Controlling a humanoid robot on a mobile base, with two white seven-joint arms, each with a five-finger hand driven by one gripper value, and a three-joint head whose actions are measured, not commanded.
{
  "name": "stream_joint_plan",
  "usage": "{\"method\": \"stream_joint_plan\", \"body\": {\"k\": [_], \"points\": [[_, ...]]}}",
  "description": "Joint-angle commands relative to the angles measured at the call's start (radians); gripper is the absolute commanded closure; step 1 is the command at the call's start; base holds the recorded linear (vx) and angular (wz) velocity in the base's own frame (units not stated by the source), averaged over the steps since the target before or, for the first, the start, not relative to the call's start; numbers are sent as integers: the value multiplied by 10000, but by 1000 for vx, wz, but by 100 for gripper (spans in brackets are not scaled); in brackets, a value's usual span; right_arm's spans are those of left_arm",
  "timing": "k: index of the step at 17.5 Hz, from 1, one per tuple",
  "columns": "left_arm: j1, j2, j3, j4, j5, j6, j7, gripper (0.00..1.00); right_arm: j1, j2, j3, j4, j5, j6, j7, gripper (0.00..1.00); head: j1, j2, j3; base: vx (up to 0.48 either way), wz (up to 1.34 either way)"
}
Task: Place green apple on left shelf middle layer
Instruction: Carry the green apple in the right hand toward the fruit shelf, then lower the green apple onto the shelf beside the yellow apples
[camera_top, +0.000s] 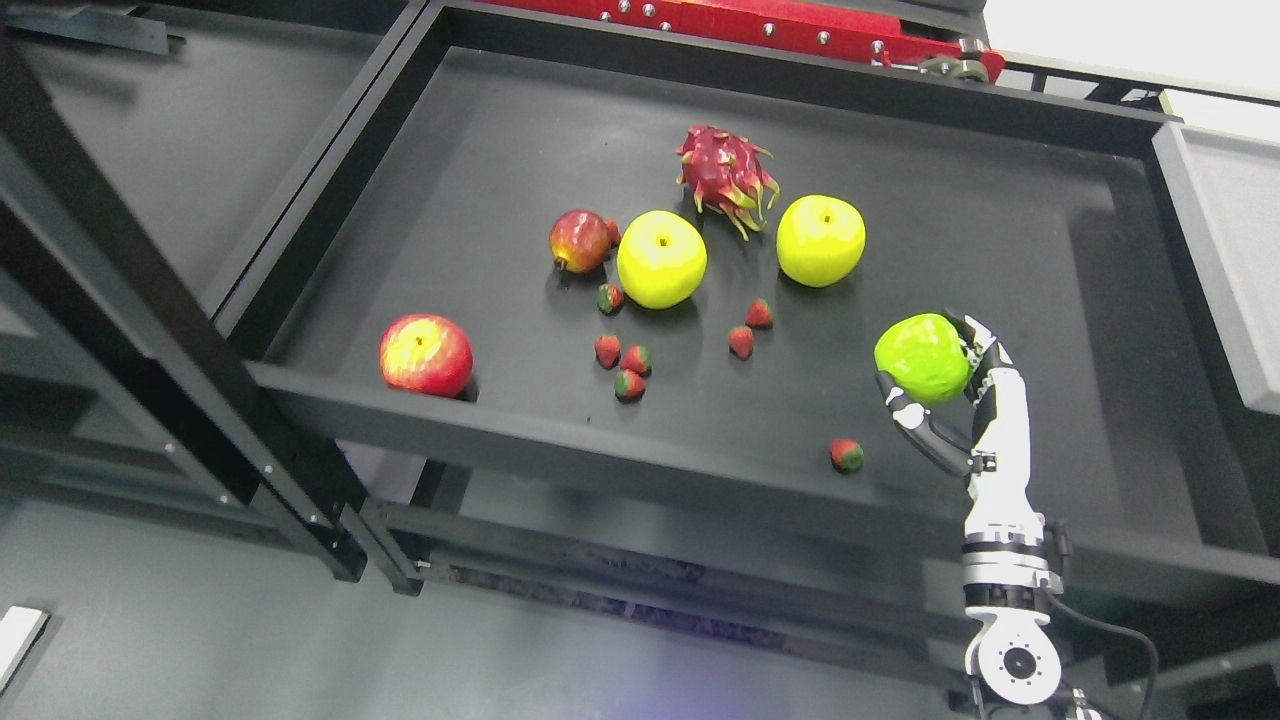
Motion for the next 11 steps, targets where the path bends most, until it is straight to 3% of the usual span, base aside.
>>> {"method": "stream_joint_plan", "body": {"k": [1, 11], "points": [[-215, 174, 0, 0, -4, 2, -7, 0, -27, 16, -301, -20, -2, 10, 3, 100, 0, 0, 0, 223, -3], [-215, 174, 0, 0, -4, 2, -7, 0, -27, 0, -285, -20, -2, 71, 3, 100, 0, 0, 0, 190, -88]]}}
